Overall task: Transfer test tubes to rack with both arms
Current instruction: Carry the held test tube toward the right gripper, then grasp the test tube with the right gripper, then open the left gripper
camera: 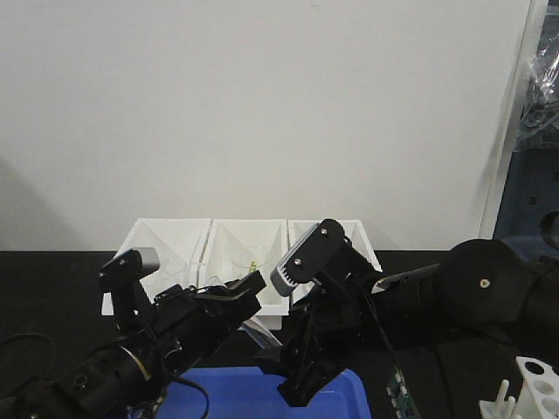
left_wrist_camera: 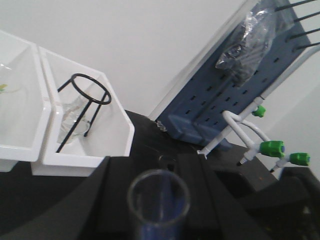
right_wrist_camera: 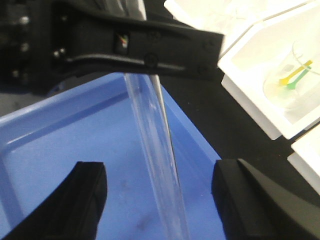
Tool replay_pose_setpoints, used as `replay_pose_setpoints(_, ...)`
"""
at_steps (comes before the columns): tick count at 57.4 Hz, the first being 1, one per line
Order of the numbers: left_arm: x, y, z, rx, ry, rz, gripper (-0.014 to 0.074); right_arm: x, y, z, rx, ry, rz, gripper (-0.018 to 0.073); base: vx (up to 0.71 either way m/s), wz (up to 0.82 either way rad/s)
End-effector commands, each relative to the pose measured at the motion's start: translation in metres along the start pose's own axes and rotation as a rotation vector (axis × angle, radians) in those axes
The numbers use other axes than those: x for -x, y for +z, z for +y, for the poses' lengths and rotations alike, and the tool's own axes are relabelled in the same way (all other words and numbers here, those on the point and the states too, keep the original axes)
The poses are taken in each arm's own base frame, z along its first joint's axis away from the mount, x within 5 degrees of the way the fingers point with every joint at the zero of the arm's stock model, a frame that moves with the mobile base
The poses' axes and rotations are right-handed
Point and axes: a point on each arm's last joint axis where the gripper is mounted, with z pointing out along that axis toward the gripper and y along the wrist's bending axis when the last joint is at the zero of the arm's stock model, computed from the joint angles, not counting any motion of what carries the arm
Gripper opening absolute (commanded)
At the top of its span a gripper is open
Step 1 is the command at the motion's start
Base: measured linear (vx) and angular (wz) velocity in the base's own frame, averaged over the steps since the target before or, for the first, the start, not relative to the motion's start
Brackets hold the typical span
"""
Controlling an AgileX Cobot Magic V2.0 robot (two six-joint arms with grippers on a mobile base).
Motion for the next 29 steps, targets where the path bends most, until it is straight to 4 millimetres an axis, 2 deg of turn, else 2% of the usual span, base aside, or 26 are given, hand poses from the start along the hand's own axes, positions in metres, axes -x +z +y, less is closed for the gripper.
replay_pose_setpoints(1, 0.019, -0.002, -0.024, -0.15, -0.006, -0.095, -0.0006, 0.018, -0.013, -0.003, -0.032, -0.024, -0.071, 0.0512, 0.0, 0.0)
replay_pose_setpoints(17, 0.008, 0.0, -0.026, -0.201, 0.008, -0.01, -0.0006, 0.015, 0.0, -0.007, -0.025, -0.018, -0.05, 0.0512, 0.0, 0.0)
replay_pose_setpoints(29, 0.006, 0.0, -0.027, -0.216, 0.024, 0.011, -0.0006, 0.015, 0.0, -0.007, -0.023, -0.011, -0.053, 0.0508, 0.0, 0.0)
